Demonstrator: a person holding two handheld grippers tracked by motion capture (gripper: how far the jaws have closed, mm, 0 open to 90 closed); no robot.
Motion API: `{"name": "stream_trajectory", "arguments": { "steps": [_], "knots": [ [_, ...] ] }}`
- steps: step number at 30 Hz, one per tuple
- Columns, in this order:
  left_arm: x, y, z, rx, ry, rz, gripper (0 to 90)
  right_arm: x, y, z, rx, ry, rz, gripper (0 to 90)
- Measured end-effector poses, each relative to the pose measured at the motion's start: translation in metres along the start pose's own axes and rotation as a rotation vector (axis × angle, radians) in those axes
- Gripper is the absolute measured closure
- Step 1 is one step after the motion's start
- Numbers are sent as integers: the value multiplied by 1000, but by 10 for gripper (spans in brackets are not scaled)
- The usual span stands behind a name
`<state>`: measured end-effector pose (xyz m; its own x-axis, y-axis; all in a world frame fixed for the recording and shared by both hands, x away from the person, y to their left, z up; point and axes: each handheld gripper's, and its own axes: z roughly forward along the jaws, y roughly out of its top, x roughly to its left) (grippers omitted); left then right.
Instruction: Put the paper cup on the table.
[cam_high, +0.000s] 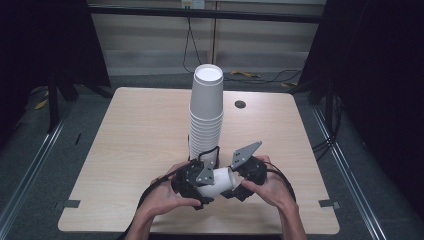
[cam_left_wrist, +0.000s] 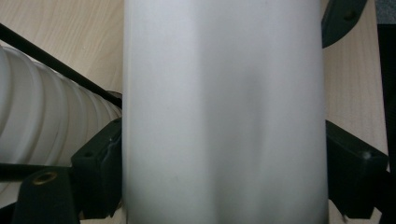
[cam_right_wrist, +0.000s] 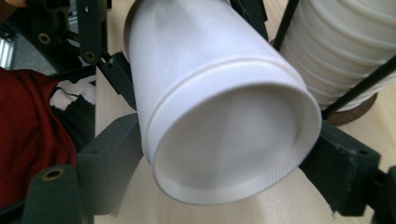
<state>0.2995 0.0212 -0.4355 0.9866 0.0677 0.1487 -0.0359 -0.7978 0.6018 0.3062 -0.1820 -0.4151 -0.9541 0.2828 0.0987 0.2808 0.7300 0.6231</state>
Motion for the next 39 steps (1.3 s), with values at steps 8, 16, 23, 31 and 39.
{"name": "stream_trajectory", "arguments": {
  "steps": [8, 16, 23, 31, 39],
  "knots": [
    [-2, 2, 2, 13, -21, 9, 149, 0, 7, 5, 62, 34, -31, 161],
    [-4, 3, 5, 2, -19, 19, 148, -1, 13, 9, 80, 53, -44, 165],
    [-5, 4, 3, -8, -14, 14, 148, -2, 13, 12, 78, 98, -40, 199],
    [-6, 4, 2, -17, -13, 26, 150, -4, 14, 12, 86, 121, -37, 212],
    [-4, 2, -1, -61, -26, 34, 132, -5, 12, 7, 64, 122, -55, 220]
  ]
}}
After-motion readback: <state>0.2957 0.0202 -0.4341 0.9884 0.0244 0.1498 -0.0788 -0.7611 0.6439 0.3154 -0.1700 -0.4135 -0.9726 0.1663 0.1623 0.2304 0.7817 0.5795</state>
